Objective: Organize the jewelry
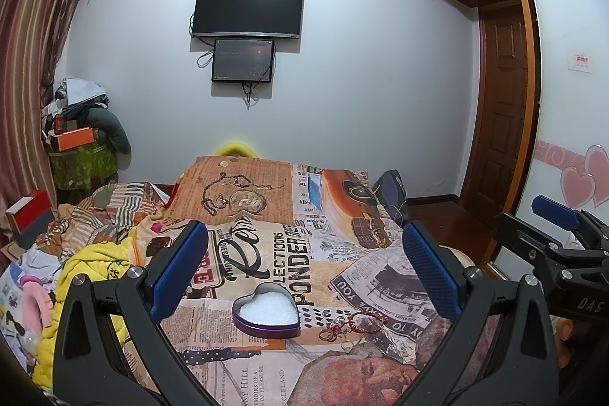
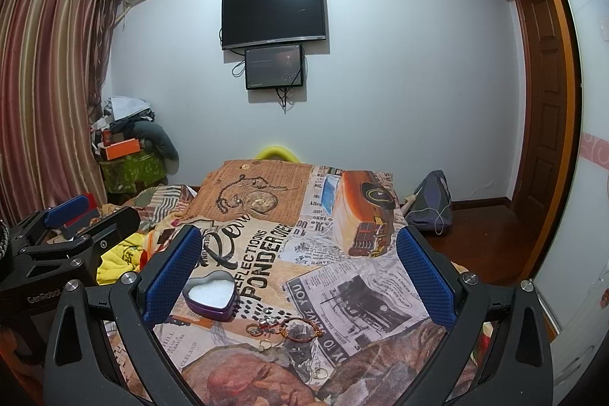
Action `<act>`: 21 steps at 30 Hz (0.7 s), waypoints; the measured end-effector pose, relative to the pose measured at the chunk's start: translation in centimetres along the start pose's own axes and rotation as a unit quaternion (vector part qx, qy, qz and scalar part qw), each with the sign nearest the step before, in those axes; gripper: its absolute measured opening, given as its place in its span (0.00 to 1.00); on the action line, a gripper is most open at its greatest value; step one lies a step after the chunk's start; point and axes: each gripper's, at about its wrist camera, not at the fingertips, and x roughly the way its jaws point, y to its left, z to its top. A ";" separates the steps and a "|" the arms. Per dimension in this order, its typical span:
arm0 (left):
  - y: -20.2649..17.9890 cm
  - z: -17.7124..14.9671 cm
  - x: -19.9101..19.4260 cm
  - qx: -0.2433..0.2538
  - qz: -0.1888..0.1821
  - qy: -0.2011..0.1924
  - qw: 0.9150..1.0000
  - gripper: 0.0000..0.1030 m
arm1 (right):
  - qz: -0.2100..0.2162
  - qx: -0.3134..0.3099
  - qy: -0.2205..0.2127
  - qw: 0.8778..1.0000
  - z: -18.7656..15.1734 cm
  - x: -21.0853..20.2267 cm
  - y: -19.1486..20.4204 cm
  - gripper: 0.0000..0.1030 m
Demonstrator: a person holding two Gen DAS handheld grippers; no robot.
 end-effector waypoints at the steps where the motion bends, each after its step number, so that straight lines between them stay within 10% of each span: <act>1: 0.0 0.0 0.0 0.000 0.000 0.000 1.000 1.00 | 0.000 0.000 0.000 1.000 0.0 0.0 0.0 0.98; 21: -0.3 0.1 -0.2 0.001 0.004 0.001 1.000 1.00 | 0.001 0.001 0.000 1.000 0.2 -0.2 -0.3 0.98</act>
